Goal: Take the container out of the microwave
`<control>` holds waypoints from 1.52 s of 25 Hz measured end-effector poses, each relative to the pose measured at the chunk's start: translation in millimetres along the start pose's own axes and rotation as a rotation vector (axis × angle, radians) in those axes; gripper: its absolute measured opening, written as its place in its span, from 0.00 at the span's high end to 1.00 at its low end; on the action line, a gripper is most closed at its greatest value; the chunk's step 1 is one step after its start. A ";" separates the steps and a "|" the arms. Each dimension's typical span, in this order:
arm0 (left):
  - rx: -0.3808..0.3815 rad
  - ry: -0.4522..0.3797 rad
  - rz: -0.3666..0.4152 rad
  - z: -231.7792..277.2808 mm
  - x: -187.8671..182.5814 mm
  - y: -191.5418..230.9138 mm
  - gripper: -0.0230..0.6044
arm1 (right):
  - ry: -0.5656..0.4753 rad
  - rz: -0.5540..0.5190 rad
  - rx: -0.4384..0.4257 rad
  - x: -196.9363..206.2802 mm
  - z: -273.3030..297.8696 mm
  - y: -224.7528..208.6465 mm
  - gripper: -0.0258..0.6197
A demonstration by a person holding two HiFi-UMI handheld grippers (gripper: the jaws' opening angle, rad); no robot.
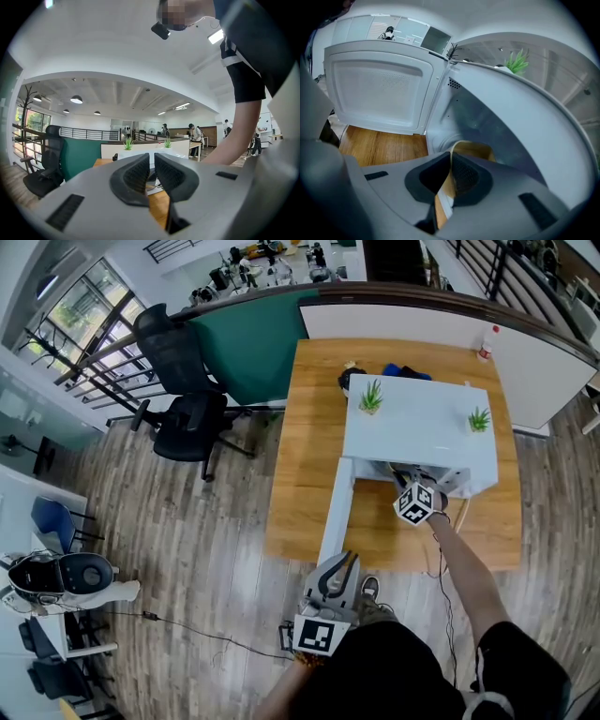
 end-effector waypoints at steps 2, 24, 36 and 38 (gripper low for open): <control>0.006 -0.002 0.007 0.0 -0.4 -0.9 0.89 | -0.002 0.000 0.001 -0.9 -1.6 -0.1 0.92; 0.036 -0.004 0.009 -5.0 1.5 -5.1 0.89 | -0.006 0.002 0.017 -6.3 -16.1 4.1 0.92; 0.033 -0.020 0.003 -11.3 1.5 -4.0 0.89 | -0.001 -0.003 0.018 -8.2 -18.3 8.4 0.92; 0.034 -0.020 0.004 -12.1 0.9 -4.2 0.89 | -0.001 -0.004 0.018 -8.7 -18.5 8.5 0.92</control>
Point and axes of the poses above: the fingertips, and each gripper's own axes: z forward along the fingers, y to its left, x out of its underside, the point moved 10 cm from there along -z, backward along the fingers, and after that the axes turned 15 degrees about -z, right-handed, at the moved point
